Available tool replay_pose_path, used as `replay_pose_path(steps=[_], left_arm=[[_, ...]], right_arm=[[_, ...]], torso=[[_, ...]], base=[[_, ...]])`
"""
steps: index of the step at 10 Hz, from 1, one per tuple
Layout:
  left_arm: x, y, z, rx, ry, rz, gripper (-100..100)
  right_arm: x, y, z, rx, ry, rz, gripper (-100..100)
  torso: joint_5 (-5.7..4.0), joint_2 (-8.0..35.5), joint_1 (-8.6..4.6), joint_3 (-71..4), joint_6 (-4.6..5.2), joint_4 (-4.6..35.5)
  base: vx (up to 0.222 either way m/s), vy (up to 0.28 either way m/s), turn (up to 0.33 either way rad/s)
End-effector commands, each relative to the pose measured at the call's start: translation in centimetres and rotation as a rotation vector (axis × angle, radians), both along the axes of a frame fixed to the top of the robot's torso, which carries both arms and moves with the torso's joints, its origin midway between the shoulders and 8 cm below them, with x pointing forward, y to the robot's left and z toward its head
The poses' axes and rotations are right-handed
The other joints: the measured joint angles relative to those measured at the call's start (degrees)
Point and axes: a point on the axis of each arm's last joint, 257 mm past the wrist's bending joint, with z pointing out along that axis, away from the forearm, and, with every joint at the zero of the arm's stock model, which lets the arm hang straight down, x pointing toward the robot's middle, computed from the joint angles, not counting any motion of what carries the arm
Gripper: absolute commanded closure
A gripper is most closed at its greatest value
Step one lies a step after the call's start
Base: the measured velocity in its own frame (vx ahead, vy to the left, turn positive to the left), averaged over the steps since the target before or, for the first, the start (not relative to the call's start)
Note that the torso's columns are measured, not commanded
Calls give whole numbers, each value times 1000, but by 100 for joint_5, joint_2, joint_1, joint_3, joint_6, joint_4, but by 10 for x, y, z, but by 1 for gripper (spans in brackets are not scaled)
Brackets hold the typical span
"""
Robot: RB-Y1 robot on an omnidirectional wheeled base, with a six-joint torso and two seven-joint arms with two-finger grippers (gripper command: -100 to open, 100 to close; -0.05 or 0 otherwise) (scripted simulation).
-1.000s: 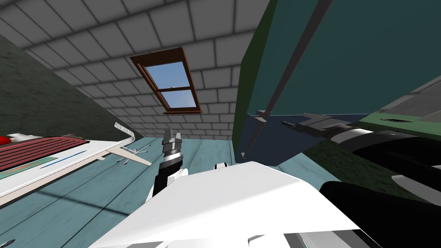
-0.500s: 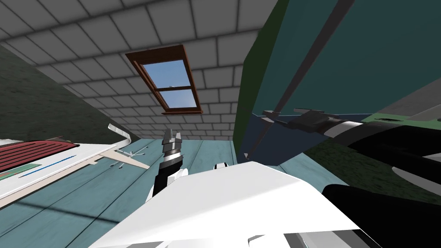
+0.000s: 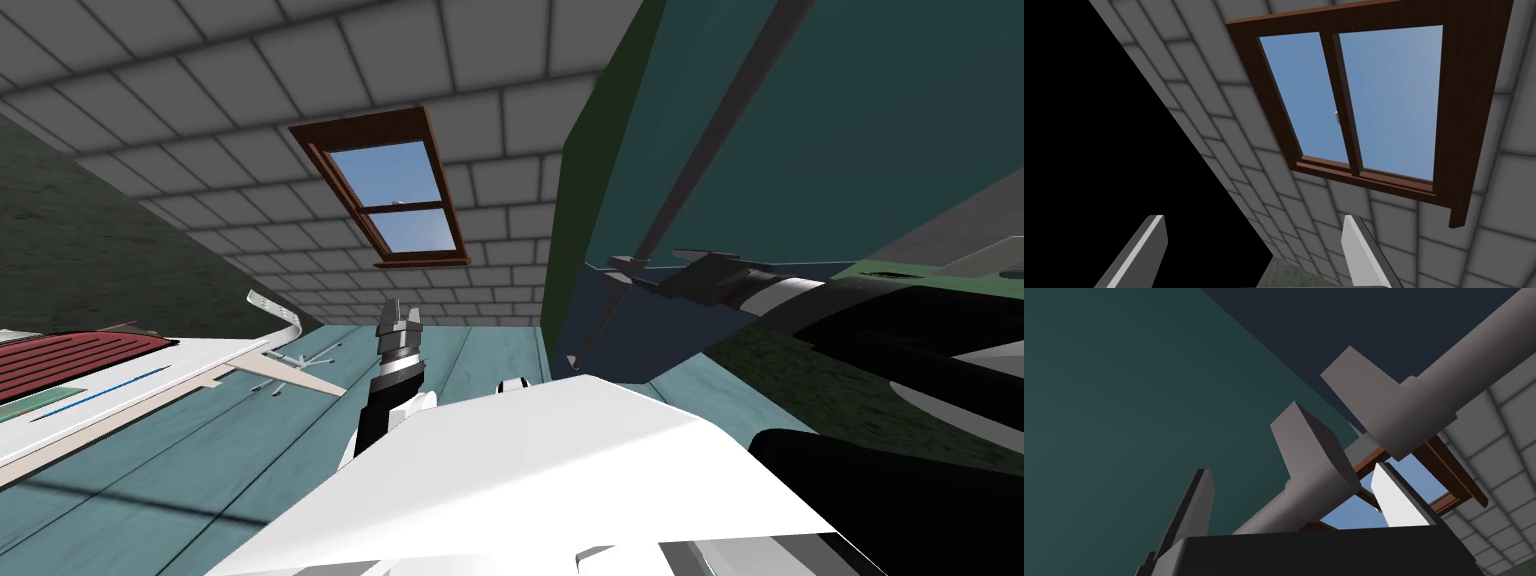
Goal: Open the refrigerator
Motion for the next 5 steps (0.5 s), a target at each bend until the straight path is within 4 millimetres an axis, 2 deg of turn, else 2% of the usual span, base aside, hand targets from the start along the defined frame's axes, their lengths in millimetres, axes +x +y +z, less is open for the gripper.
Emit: replay_pose_path(steps=[1, 2, 4, 5], left_arm=[[0, 0, 0, 0, 0, 0, 0], [0, 0, 0, 0, 0, 0, 0], [0, 0, 0, 0, 0, 0, 0], [0, 0, 0, 0, 0, 0, 0]], right_arm=[[6, 23, -1, 5, 4, 71, 100], [6, 23, -1, 5, 4, 71, 100], [10, 43, 1, 6, 2, 135, 100], [12, 53, 1, 6, 1, 168, 100]], torso=[[9, 10, -14, -2, 1, 15], [19, 75, -51, 24, 4, 46], [6, 100, -46, 53, 47, 63], [10, 94, -51, 45, 44, 62]], base=[[-204, -136, 98], [-266, -202, 105], [-250, -125, 42], [-324, -156, 55]])
